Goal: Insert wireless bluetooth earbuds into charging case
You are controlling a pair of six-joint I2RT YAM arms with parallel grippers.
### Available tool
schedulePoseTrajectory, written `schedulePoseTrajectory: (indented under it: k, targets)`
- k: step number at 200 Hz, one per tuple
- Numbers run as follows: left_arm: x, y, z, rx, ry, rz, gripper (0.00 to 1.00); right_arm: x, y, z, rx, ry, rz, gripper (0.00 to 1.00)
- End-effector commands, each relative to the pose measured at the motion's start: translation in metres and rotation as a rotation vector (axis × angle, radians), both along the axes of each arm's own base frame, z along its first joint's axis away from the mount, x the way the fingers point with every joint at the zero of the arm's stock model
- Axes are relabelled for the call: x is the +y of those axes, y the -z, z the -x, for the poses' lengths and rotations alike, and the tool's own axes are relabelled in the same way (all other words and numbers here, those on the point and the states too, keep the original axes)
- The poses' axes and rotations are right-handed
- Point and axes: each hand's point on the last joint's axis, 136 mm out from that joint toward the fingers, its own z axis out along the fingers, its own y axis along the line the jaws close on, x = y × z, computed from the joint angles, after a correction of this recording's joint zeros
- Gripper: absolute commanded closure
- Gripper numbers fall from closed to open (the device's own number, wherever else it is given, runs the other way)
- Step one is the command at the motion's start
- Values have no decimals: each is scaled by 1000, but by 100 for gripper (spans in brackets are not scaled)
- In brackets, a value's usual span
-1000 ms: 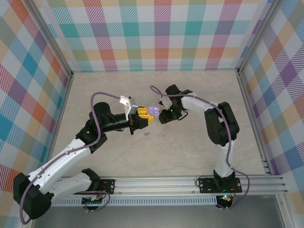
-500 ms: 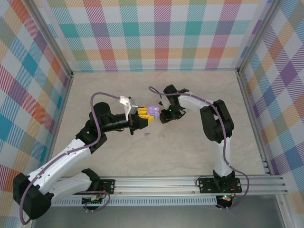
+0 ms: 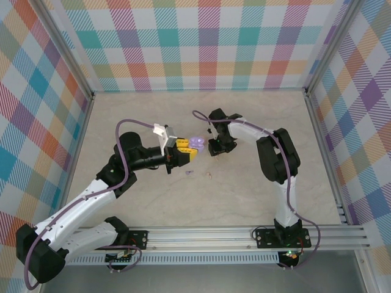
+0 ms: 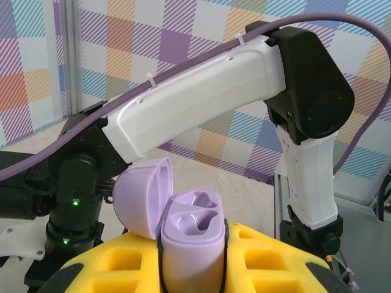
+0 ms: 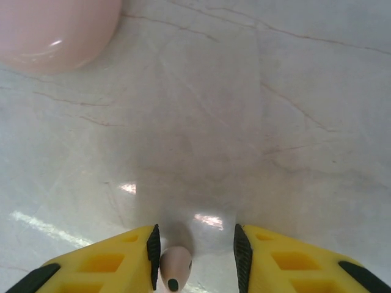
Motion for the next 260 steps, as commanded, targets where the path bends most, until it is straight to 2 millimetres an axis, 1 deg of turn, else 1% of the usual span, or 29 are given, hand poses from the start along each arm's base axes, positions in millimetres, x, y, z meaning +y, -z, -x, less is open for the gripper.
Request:
schedulePoseTrajectory:
  k: [1, 26, 46, 82, 124, 153, 204, 260]
  targets:
    - [0, -3, 7, 1, 9, 12, 88, -1, -10, -1, -2, 38, 2, 62]
    - [1, -3, 8, -1, 7, 13, 88, 7, -23, 5, 7, 22, -59, 61]
    - [1, -2, 8, -1, 7, 14, 88, 11, -26, 11, 32, 14, -84, 60]
    - [2, -3, 9, -2, 7, 15, 88, 12, -19, 18, 73, 28, -83, 61]
    - [3, -5, 10, -8, 7, 19, 88, 7, -13, 18, 75, 55, -24, 66]
    - [3, -4, 10, -6, 6, 18, 88, 3, -8, 18, 74, 73, 24, 67]
    - [3, -4, 10, -7, 5, 19, 88, 8, -5, 18, 76, 70, 19, 69]
    - [3, -3, 9, -4, 2, 18, 88, 9, 1, 18, 85, 77, 38, 71]
